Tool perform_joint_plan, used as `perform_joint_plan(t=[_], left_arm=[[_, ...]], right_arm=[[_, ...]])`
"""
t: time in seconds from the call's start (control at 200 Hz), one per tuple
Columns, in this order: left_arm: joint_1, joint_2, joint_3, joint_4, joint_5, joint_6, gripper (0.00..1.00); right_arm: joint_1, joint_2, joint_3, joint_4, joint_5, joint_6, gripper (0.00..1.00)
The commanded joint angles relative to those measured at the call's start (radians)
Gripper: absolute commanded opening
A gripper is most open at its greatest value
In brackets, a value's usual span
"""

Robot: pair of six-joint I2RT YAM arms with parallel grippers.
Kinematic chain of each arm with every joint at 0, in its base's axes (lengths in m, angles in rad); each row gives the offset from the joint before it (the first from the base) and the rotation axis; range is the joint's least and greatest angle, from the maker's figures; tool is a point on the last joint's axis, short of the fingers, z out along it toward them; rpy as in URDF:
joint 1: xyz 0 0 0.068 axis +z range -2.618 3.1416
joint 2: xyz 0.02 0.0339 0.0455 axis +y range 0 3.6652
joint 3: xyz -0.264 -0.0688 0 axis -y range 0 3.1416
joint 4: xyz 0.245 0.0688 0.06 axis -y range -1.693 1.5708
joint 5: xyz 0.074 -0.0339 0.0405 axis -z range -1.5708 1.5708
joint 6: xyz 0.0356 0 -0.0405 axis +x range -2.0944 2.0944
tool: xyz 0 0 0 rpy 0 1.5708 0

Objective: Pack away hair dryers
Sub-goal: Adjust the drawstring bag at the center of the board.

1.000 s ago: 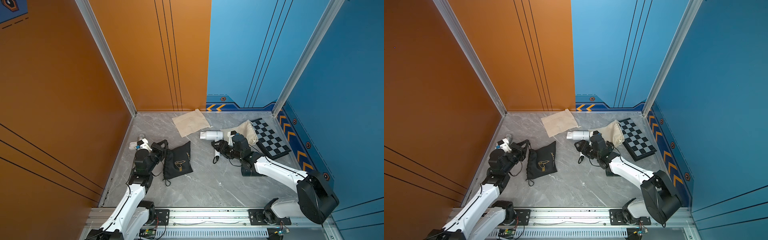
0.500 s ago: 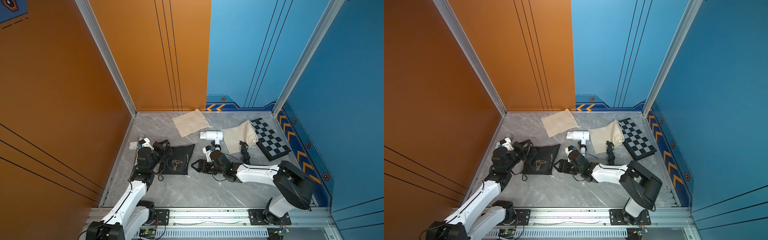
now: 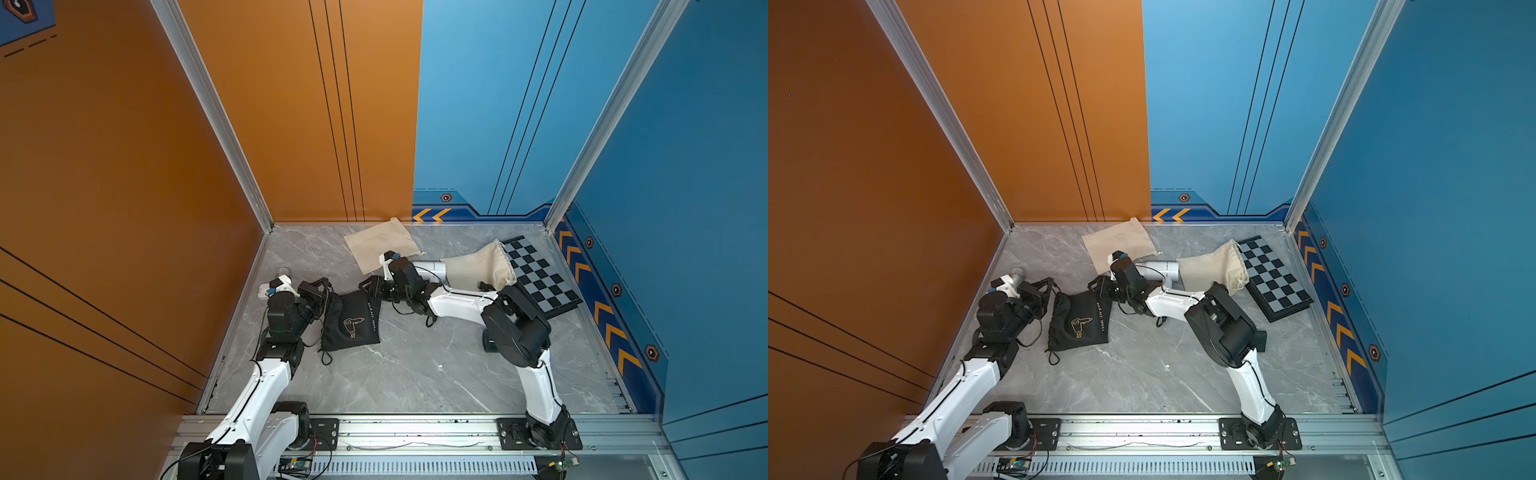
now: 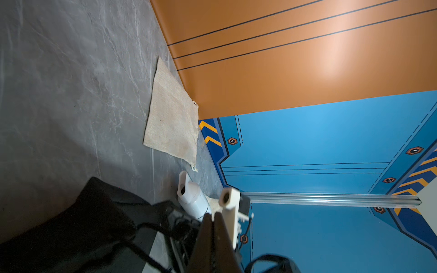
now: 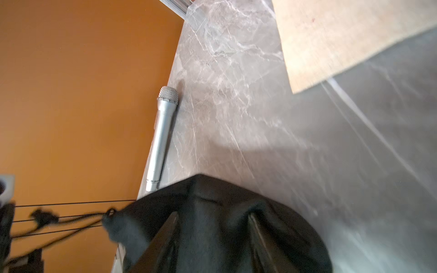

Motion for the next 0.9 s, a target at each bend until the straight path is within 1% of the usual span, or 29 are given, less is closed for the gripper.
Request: perform_joint_plan(t=[0.0,0.04,0.12,0.18,0.195,0.255,0.31,0.39,0.405,0.455,0.475,0.525,0.586,0.641,0.706,0.766,0.831,0.896], left_arm=[[0.000,-0.020,-0.047,-0.012,0.036,0.012,0.00],[-0.004,-0.024,-0.061,-0.012,0.035,0.012,0.00],[-0.014,-0.031,-0.085,-0.013,0.035,0.012,0.00],[-0.026,-0.030,-0.097,-0.013,0.036,0.016,0.00],[-0.031,-0.029,-0.098,-0.013,0.035,0.017,0.00],[-0.051,-0.020,-0.104,-0.013,0.035,0.028,0.00],[-0.069,-0.010,-0.108,-0.013,0.033,0.042,0.00],[-0.083,0.011,-0.107,-0.013,0.038,0.067,0.00],[-0.084,0.016,-0.107,-0.011,0.040,0.068,0.00],[-0.085,0.030,-0.107,-0.014,0.044,0.081,0.00],[-0.085,0.036,-0.105,-0.015,0.043,0.085,0.00],[-0.085,0.049,-0.107,-0.018,0.040,0.093,0.00],[-0.085,0.064,-0.103,-0.018,0.036,0.101,0.00],[-0.082,0.084,-0.089,-0.020,0.039,0.113,0.00],[-0.077,0.110,-0.067,-0.021,0.045,0.122,0.00],[-0.076,0.134,-0.043,-0.027,0.039,0.127,0.00],[-0.069,0.164,-0.019,-0.030,0.034,0.126,0.00],[-0.061,0.199,0.014,-0.029,0.039,0.126,0.00]], right_arm=[[-0.028,0.125,0.240,-0.275,-0.083,-0.140,0.49],[-0.042,0.158,0.322,-0.303,-0.101,-0.145,0.50],[-0.071,0.174,0.386,-0.308,-0.131,-0.156,0.50],[-0.071,0.146,0.399,-0.350,-0.117,-0.206,0.50],[-0.099,0.134,0.397,-0.368,-0.109,-0.222,0.50],[-0.111,0.074,0.368,-0.434,-0.076,-0.274,0.53],[-0.110,-0.025,0.268,-0.433,-0.043,-0.292,0.54],[-0.086,-0.214,0.018,-0.356,0.031,-0.301,0.56],[-0.053,-0.248,-0.031,-0.333,0.053,-0.300,0.57],[-0.013,-0.340,-0.196,-0.239,0.112,-0.284,0.58],[0.007,-0.397,-0.276,-0.180,0.133,-0.270,0.58],[0.057,-0.481,-0.426,-0.048,0.181,-0.255,0.58],[0.137,-0.558,-0.564,0.061,0.253,-0.324,0.60],[0.211,-0.588,-0.626,0.094,0.331,-0.414,0.63],[0.265,-0.582,-0.668,0.139,0.359,-0.483,0.63],[0.301,-0.567,-0.698,0.178,0.386,-0.484,0.63],[0.341,-0.550,-0.741,0.268,0.410,-0.469,0.62],[0.394,-0.525,-0.755,0.316,0.465,-0.474,0.60]])
